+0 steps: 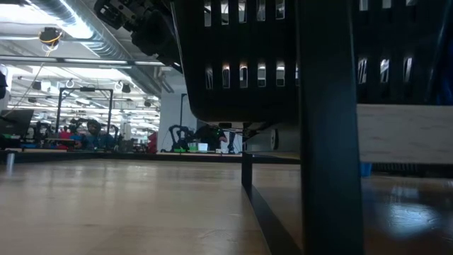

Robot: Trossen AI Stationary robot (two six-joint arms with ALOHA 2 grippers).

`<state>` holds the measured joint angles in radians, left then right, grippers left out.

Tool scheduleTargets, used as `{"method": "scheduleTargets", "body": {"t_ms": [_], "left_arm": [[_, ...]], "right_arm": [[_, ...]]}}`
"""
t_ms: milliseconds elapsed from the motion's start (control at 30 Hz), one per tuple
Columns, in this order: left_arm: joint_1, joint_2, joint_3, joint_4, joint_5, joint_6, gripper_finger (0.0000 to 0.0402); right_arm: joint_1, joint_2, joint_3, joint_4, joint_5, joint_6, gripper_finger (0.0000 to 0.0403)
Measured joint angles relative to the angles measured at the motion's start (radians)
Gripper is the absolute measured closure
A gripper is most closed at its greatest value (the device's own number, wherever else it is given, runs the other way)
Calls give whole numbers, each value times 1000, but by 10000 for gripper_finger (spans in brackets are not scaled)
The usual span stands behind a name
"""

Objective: Stack baskets on shelf by color
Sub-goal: Stack the gray bin on top of the gray bins on the shelf, then adjust the black bin

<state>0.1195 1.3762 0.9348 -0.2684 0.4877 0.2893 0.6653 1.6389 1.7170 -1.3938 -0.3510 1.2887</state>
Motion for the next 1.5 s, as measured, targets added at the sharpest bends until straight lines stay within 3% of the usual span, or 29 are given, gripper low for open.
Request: {"method": "scheduleTargets", "body": {"t_ms": [233,467,767,967,1133,1367,1500], "left_arm": [[0,0,0,0,0,0,363],[0,0,0,0,0,0,363],[0,0,0,0,-4,1,363],[-1,-17,-1,-4,-6,0,363],[-9,-83,-1,-7,-26,-23,363],[-8,-177,1,30,-256,-25,363],[8,-184,0,56,-292,-89,363]], "right_arm": [[0,-1,-4,-11,11,-10,403],[-1,3,-10,-43,163,-14,403],[0,0,67,-129,164,-14,403],[10,-1,115,-172,494,-29,403],[4,-6,114,-177,630,-11,403],[4,-81,114,-177,974,-14,403],[3,-159,100,-177,1152,-96,403]]}}
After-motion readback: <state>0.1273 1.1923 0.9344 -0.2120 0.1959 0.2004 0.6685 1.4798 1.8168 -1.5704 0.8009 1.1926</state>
